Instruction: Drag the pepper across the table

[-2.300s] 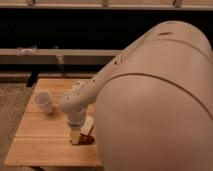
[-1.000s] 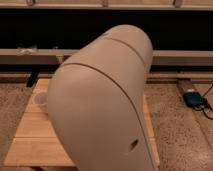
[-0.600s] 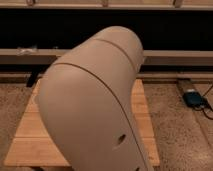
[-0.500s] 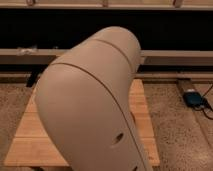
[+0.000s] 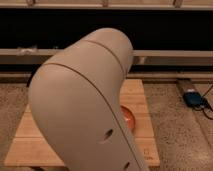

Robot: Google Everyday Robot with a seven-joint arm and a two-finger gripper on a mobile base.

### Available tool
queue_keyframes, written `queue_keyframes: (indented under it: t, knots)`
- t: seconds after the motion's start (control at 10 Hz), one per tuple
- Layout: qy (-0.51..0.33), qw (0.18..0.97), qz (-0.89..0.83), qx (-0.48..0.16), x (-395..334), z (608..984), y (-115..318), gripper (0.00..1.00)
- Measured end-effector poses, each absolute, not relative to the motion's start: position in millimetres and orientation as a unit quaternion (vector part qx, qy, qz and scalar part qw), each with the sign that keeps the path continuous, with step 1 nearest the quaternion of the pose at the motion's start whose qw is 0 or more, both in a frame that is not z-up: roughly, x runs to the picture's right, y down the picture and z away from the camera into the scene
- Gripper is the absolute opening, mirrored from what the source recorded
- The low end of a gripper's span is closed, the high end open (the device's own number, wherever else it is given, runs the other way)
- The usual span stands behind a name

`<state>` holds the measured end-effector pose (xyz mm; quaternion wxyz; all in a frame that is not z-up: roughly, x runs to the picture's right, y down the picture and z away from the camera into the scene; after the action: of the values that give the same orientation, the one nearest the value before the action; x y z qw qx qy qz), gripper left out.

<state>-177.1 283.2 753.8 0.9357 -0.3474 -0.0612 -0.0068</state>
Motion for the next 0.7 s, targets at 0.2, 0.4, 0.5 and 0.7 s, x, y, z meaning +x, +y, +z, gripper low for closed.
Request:
queue_keyframes:
  t: [0.2,0.4,0.5,0.7]
  knots:
    - [-0.056,0.934,-0.013,-0.352,-175.7,758.1,287.4,0.80]
    - [-0.053,0.933,-0.018,-0.355,-175.7,760.9,291.2,0.80]
    - [-0.052,0.933,-0.021,-0.356,-175.5,761.6,292.3,0.80]
    - [-0.051,0.932,-0.025,-0.358,-175.0,762.5,294.8,0.78]
